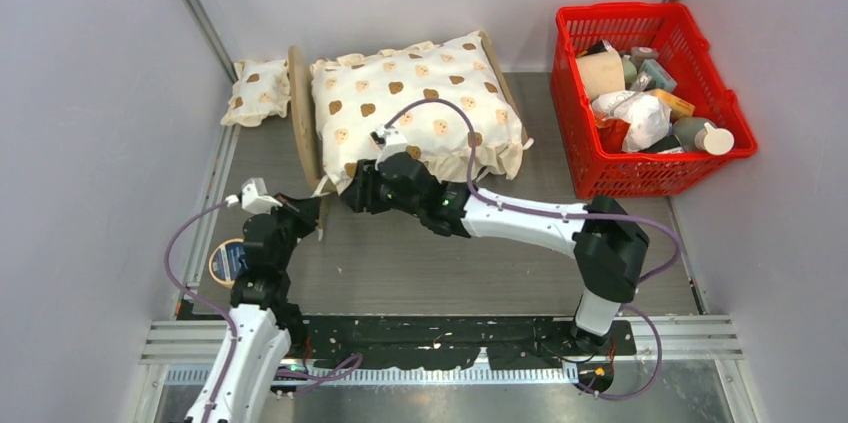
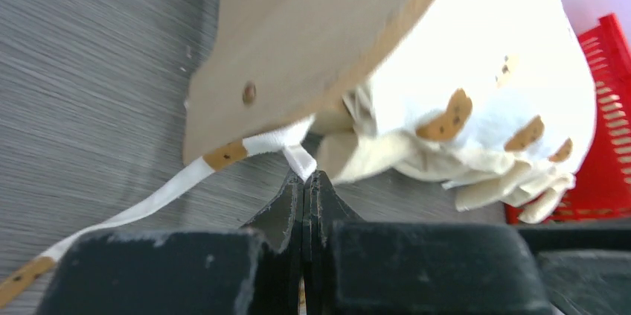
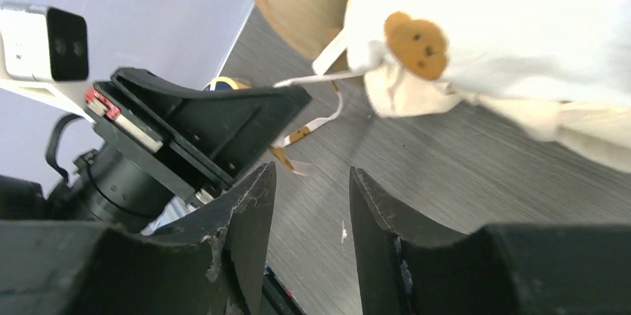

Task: Set up the pet bed

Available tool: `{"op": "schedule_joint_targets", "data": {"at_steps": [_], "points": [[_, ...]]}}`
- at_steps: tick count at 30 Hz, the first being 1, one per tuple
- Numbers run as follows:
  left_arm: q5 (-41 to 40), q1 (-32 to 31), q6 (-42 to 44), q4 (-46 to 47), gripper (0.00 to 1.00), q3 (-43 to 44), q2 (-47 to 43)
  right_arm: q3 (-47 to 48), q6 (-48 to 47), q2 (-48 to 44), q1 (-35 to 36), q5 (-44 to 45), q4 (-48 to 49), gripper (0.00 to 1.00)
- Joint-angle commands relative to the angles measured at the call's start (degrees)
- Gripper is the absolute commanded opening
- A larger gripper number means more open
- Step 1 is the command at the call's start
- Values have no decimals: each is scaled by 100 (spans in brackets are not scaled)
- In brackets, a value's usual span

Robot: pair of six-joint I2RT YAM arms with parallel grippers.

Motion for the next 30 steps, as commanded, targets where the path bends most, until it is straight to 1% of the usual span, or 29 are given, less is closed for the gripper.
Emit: {"op": "schedule_joint_targets", "data": {"at_steps": [1,2,3,5,8,11,12,14,16,17,18,19,20,22,24,30], "points": [[-821,12,595,-185,0,709,170,-1178,-378,-429,101,680,2177,47],[-772,10,657,-174,0,790,254,-1326,-388,-336,106,694,2424,48],[-736,10,743,-191,0,870,338,-1557,-385,-291,118,734,2868,48],[-594,7,918,-193,0,980,483,-1734,-379,-61,142,792,3369,48],[-321,11,1303,-206,0,1077,603,-1752,-411,396,259,974,3835,48],[269,13,1607,-267,0,1087,563,-1790,-637,717,453,1203,4649,48],[479,20,1685,-413,0,1150,561,-1779,-663,878,544,1301,4798,49],[883,21,1779,-1012,0,1491,647,-1728,-667,1141,632,1333,5227,51],[1370,21,1932,-1679,0,1932,846,-1732,-423,1402,660,1365,5662,54],[1571,28,1948,-1972,0,2124,963,-1748,-188,1581,667,1358,6042,55],[1763,47,1940,-2334,0,2330,1093,-1777,-87,1678,676,1322,6255,55],[1856,62,1856,-2587,0,2505,1226,-1779,96,1857,679,1315,6687,56],[1879,89,1653,-2843,0,2705,1329,-1750,169,1952,692,1322,6986,56],[1895,134,1363,-3289,0,2948,1512,-1619,304,2183,700,1342,7096,56],[1945,147,1292,-3505,0,3065,1605,-1474,351,2338,695,1394,7006,57],[1615,197,1213,-3601,0,3161,1412,-1126,538,2743,684,1373,6913,58]]}}
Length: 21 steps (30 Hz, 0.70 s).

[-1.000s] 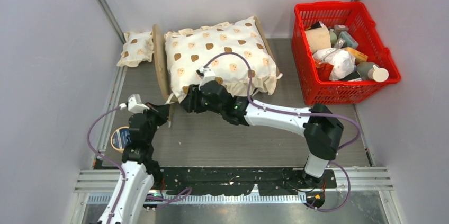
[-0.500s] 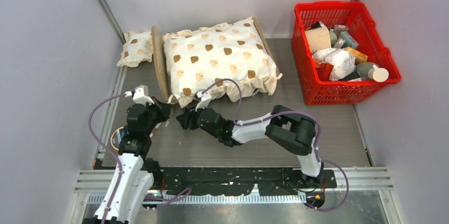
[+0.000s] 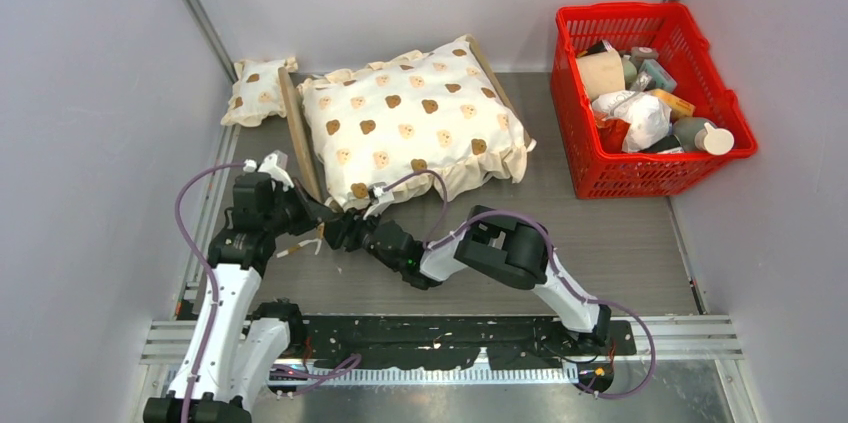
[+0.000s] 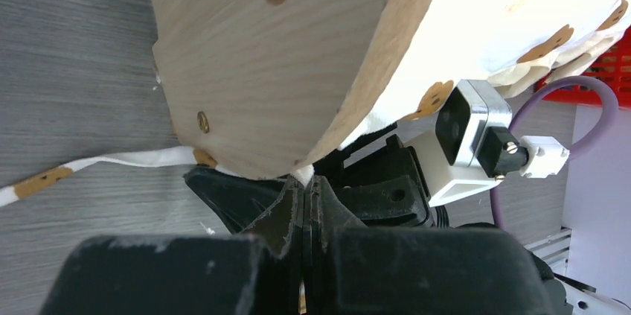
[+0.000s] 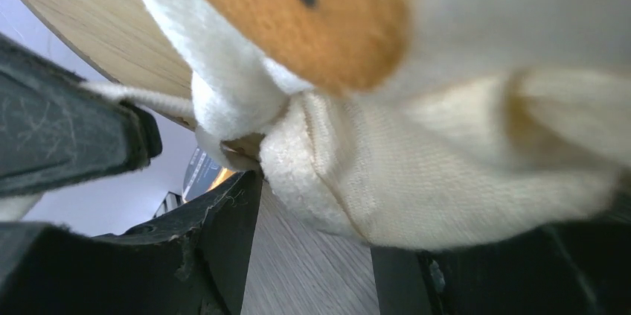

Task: Set up the pet bed

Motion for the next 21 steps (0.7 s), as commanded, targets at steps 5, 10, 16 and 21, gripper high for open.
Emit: {"op": "schedule_joint_targets", "data": {"at_steps": [5,10,16,21], "points": [[-136,55,-122,191,0,297,-331,448,548,199,27,27,260,51],[-631,55,32,1495,0,-291,-475,522,580,39,-12,373,-530,44],[-853,72,191,2250,0,-115,132,639,439,41,-296,242,-677,31],[-424,148,117,2414,0,174,821,928,68,-93,-314,194,-1324,23]]}}
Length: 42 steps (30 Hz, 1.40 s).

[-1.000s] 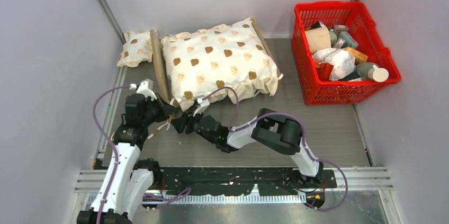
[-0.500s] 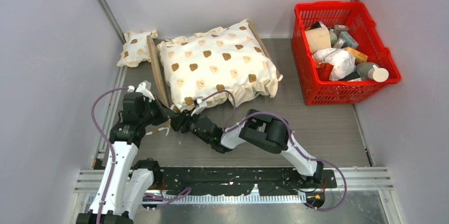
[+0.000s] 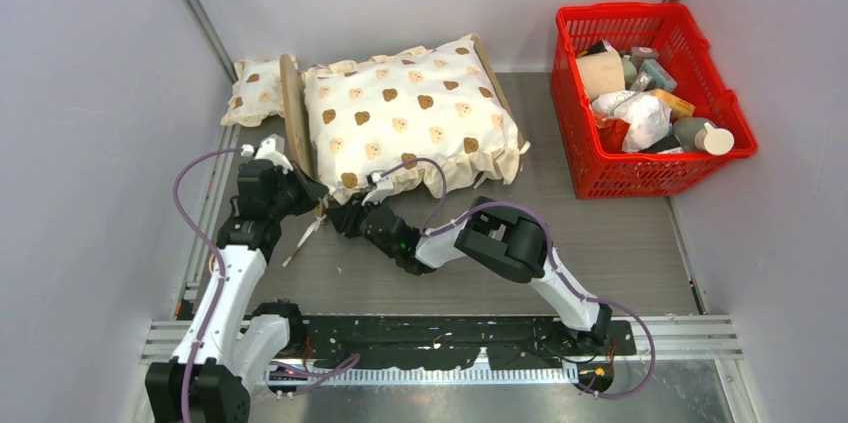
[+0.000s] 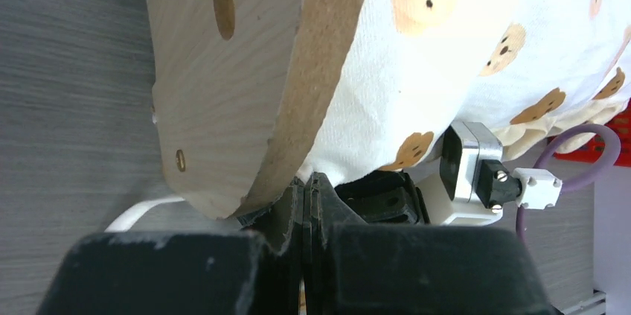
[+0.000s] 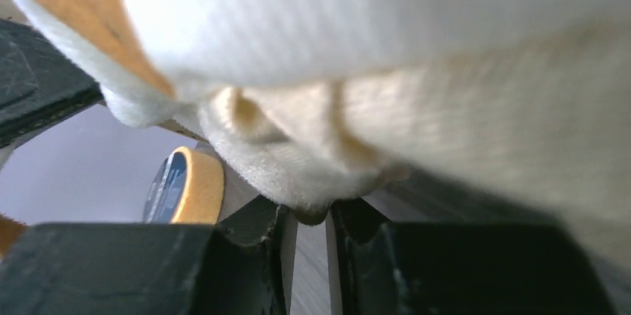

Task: Set up the pet bed

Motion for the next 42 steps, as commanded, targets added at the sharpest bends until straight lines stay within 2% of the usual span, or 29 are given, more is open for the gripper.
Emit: {"op": "schedule_joint_targets", "data": {"at_steps": [1,2,5,11,14,18,23,25,27,28,30,34,37,42], "points": [[235,129,30,1073,0,408,382,460,-316,-281,-43,97,-528,21],[290,132,13,1134,0,389,418,498,-451,-286,-31,82,-563,15],[291,141,-8,1127,0,399,463,611,-645,-306,-22,57,-614,6],[309,141,70,655,0,515,596,362,-934,-569,4,-226,-607,5],[18,141,96,181,0,481,576,87,-1259,-935,56,-461,-869,5],[-27,141,-17,103,0,53,363,-249,-1535,-1483,64,-531,-1541,5],[-297,141,155,11,0,-138,320,-57,-1586,-1698,52,-419,-2669,5],[-259,141,179,-14,0,-117,343,-22,-1560,-1732,52,-495,-2725,5],[-171,141,148,-15,0,-76,332,-184,-1584,-1658,52,-649,-2165,16],[-121,141,129,-9,0,-45,323,-296,-1557,-1553,52,-673,-1733,26],[-64,141,99,-38,0,7,312,-440,-1550,-1342,44,-801,-1008,31],[0,141,73,-39,0,-39,324,-318,-1551,-975,55,-1279,-235,38],[41,145,47,-8,0,-98,366,5,-1463,-705,60,-1411,-186,44],[82,141,15,-14,0,-109,334,210,-1274,-322,60,-1321,-316,47]]}}
